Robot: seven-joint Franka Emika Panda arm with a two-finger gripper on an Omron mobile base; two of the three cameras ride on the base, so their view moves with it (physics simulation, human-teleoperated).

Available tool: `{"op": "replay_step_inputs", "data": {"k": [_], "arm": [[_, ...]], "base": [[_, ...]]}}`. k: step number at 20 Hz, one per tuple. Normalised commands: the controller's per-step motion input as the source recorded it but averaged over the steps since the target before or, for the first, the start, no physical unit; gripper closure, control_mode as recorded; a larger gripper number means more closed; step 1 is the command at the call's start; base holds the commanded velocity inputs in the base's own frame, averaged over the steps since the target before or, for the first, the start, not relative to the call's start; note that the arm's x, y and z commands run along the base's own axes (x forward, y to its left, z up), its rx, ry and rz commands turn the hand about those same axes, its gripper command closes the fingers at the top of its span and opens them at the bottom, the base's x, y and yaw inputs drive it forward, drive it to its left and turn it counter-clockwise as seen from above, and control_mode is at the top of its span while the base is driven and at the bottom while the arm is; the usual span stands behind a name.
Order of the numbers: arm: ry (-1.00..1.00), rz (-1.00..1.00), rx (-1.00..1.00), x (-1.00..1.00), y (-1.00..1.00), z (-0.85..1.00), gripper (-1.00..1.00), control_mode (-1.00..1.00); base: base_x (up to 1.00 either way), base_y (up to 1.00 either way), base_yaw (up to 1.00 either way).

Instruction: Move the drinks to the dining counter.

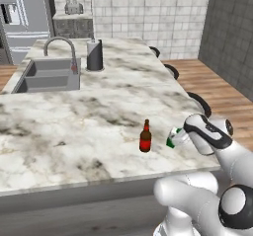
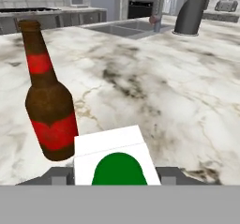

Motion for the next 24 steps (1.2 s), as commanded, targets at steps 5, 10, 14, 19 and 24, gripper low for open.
{"op": "replay_step_inputs", "data": {"k": [5,10,14,19,24], "arm": [[0.0,-0.01,0.0,0.3,0.0,-0.28,1.0,-1.0],[0.0,0.0,0.0,0.24,0.0,-0.26,1.0,-1.0],[0.0,0.0,0.0,0.22,0.0,-0.26,1.0,-1.0],[0.0,0.0,0.0,0.14,0.01,-0.29,-1.0,-1.0],[0.0,0.0,0.0,-0.01,0.15,-0.2,-1.0,-1.0]], "base": [[0.0,0.0,0.0],[0.0,0.0,0.0],[0.0,0.0,0.0],[0.0,0.0,0.0],[0.0,0.0,0.0]]}}
